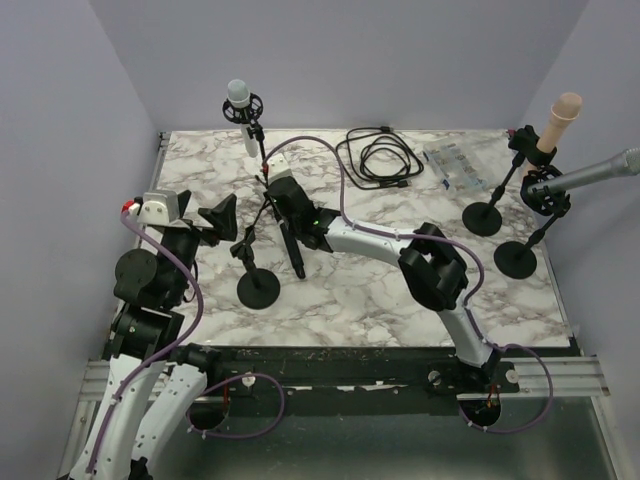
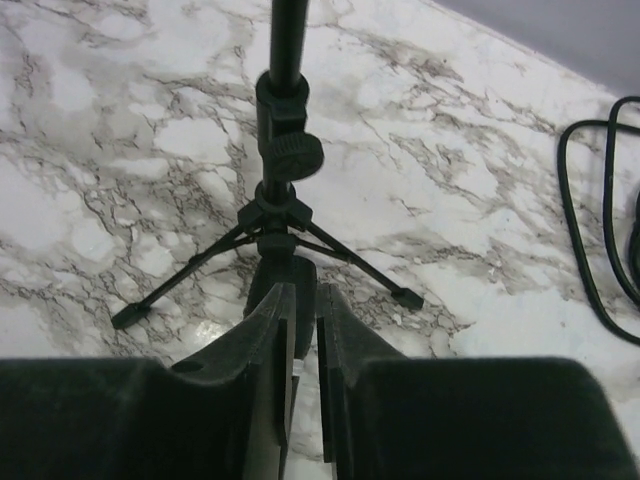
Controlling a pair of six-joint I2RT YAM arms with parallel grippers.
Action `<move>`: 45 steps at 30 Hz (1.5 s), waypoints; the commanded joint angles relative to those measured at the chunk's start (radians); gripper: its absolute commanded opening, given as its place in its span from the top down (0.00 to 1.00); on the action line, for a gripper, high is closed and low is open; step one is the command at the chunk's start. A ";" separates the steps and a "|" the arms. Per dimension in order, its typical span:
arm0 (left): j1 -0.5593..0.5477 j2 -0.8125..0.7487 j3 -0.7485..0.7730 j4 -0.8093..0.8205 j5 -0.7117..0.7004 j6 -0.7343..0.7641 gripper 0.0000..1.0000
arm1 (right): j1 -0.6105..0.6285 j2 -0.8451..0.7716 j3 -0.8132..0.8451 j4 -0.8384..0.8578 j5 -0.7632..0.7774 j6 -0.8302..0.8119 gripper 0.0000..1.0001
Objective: Remove the microphone from the stand
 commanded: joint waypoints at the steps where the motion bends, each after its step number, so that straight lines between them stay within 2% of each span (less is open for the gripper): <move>1: 0.011 0.029 -0.016 0.009 -0.039 0.002 0.03 | -0.021 -0.120 -0.100 -0.029 -0.064 0.108 0.74; 7: 0.042 0.097 -0.013 0.032 -0.010 -0.014 0.02 | -0.075 -0.294 -0.328 -0.031 -0.270 0.303 0.50; 11: 0.065 0.172 0.016 0.082 0.056 -0.081 0.01 | -0.108 -0.398 -0.459 -0.007 -0.443 0.374 0.38; 16: 0.138 0.326 0.126 0.132 0.225 -0.245 0.01 | -0.140 -0.498 -0.596 0.062 -0.561 0.409 0.29; 21: 0.172 0.496 0.289 0.156 0.231 -0.273 0.01 | -0.169 -0.569 -0.655 0.090 -0.681 0.451 0.28; 26: 0.200 0.696 0.470 0.167 0.277 -0.125 0.01 | -0.172 -0.659 -0.704 0.098 -0.689 0.447 0.27; 30: 0.213 0.858 0.640 0.097 0.251 -0.039 0.02 | -0.176 -0.735 -0.739 0.118 -0.702 0.433 0.25; 33: 0.215 0.982 0.780 0.060 0.331 0.025 0.01 | -0.177 -0.767 -0.764 0.142 -0.693 0.414 0.23; 35: 0.215 1.048 0.856 0.030 0.305 0.036 0.02 | -0.179 -0.769 -0.769 0.147 -0.685 0.408 0.23; 39: 0.215 1.128 0.934 -0.002 0.192 0.060 0.03 | -0.183 -0.769 -0.775 0.147 -0.677 0.403 0.23; 45: 0.203 1.200 0.962 -0.011 0.200 0.085 0.05 | -0.189 -0.767 -0.789 0.170 -0.681 0.395 0.23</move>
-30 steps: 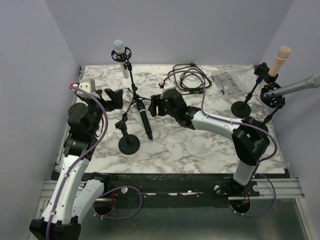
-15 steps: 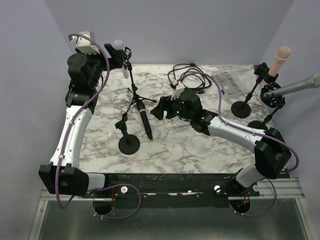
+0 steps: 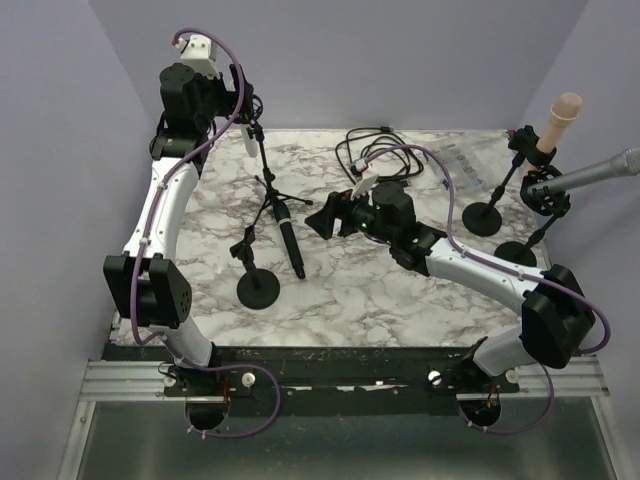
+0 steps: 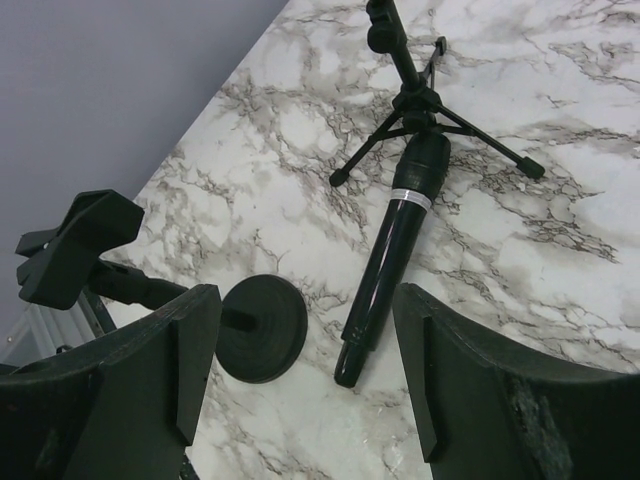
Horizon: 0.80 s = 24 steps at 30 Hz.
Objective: Remove the microphone from the stand
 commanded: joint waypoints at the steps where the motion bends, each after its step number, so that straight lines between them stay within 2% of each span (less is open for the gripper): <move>1: -0.009 0.048 0.057 -0.031 -0.034 0.053 0.06 | -0.008 0.000 -0.020 0.042 -0.013 -0.018 0.23; 11: -0.068 0.122 0.104 -0.039 -0.140 0.173 0.18 | -0.019 0.020 -0.022 0.049 -0.022 -0.015 0.23; 15: -0.082 0.123 0.101 -0.025 -0.229 0.199 0.31 | -0.022 0.022 -0.024 0.053 -0.023 -0.015 0.23; 17: -0.083 0.127 0.106 -0.031 -0.254 0.204 0.33 | -0.022 0.024 -0.024 0.052 -0.024 -0.015 0.23; 20: -0.083 0.130 0.101 -0.032 -0.274 0.206 0.33 | -0.023 0.025 -0.024 0.054 -0.030 -0.013 0.23; 22: -0.083 0.136 0.099 -0.035 -0.271 0.203 0.26 | -0.024 0.025 -0.026 0.058 -0.035 -0.011 0.23; 24: -0.083 0.145 0.106 -0.046 -0.275 0.191 0.24 | -0.024 0.024 -0.029 0.059 -0.035 -0.011 0.23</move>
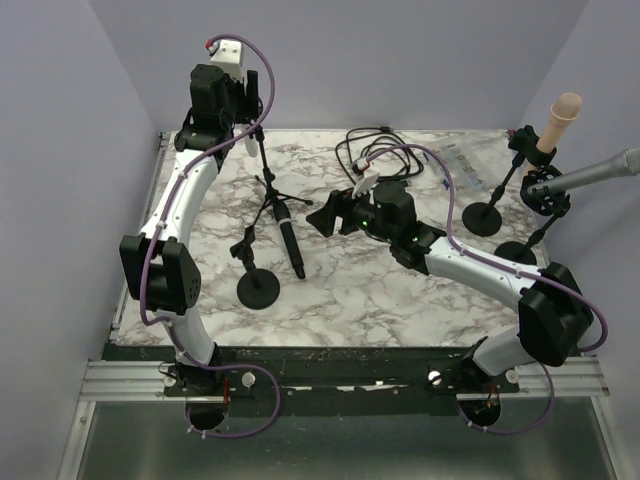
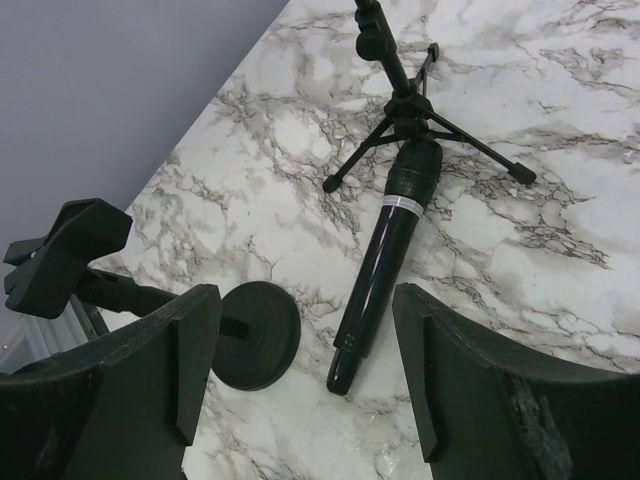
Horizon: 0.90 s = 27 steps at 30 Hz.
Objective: Remove the microphone from the stand
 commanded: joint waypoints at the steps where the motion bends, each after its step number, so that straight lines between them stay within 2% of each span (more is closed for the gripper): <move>1: 0.001 0.024 0.046 -0.019 -0.050 0.003 0.24 | -0.004 0.010 -0.021 0.033 -0.025 -0.010 0.23; 8: 0.000 0.046 0.100 -0.065 0.000 -0.033 0.42 | -0.004 0.004 -0.026 0.037 -0.024 -0.010 0.23; 12: 0.001 0.048 0.115 -0.087 0.040 -0.036 0.62 | -0.005 -0.002 -0.029 0.038 -0.023 -0.011 0.24; 15: 0.001 0.040 0.144 -0.109 0.042 -0.028 0.82 | -0.005 -0.007 -0.032 0.041 -0.023 -0.010 0.23; 18: 0.001 0.010 0.150 -0.092 0.036 -0.010 0.98 | -0.006 -0.010 -0.036 0.045 -0.022 -0.007 0.24; 27: 0.001 -0.046 0.256 -0.087 -0.019 0.061 1.00 | -0.006 0.003 -0.040 0.061 -0.040 0.005 0.23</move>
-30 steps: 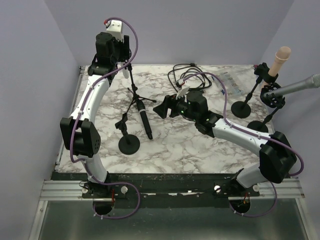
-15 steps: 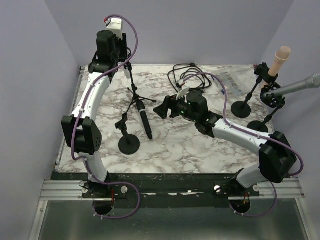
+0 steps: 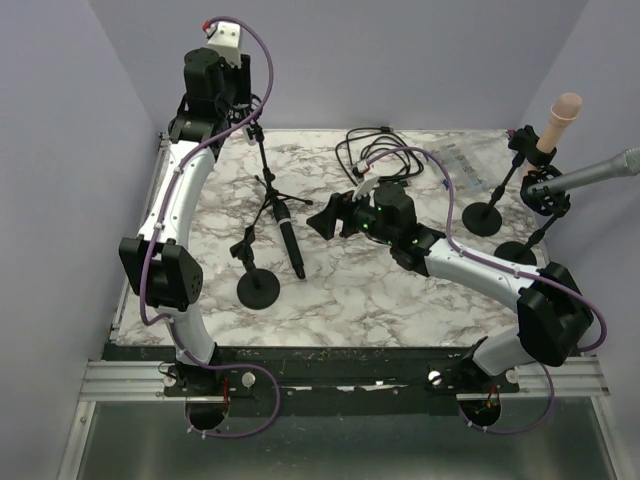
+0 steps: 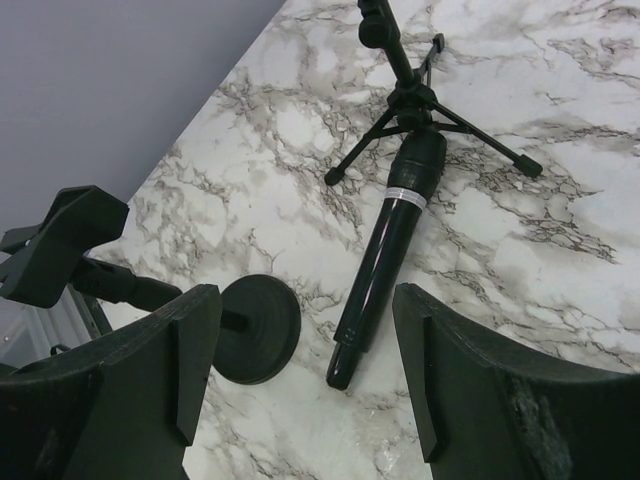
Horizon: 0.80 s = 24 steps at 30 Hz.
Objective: Remove the microphone from the stand
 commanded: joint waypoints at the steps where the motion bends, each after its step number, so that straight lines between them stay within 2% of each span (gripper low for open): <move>1: 0.000 -0.072 0.143 0.007 -0.036 0.043 1.00 | -0.005 0.007 -0.012 0.038 -0.032 0.006 0.23; 5: -0.001 -0.056 0.283 -0.028 -0.063 0.076 1.00 | -0.005 0.024 -0.009 0.041 -0.042 0.011 0.24; 12: -0.038 -0.173 0.284 0.089 -0.189 0.074 1.00 | -0.005 0.052 0.000 0.047 -0.042 0.014 0.23; 16: -0.125 -0.263 0.205 0.179 -0.264 0.161 1.00 | -0.007 0.060 0.002 0.048 -0.049 0.024 0.24; 18: -0.166 -0.314 0.162 0.155 -0.251 0.153 1.00 | -0.007 0.053 -0.003 0.053 -0.046 0.029 0.24; 20: -0.201 -0.370 0.101 0.097 -0.218 0.096 1.00 | -0.009 0.030 -0.016 0.060 -0.021 0.038 0.24; 24: -0.233 -0.489 -0.119 0.049 -0.117 -0.105 1.00 | -0.010 -0.045 -0.073 0.105 0.052 0.046 0.24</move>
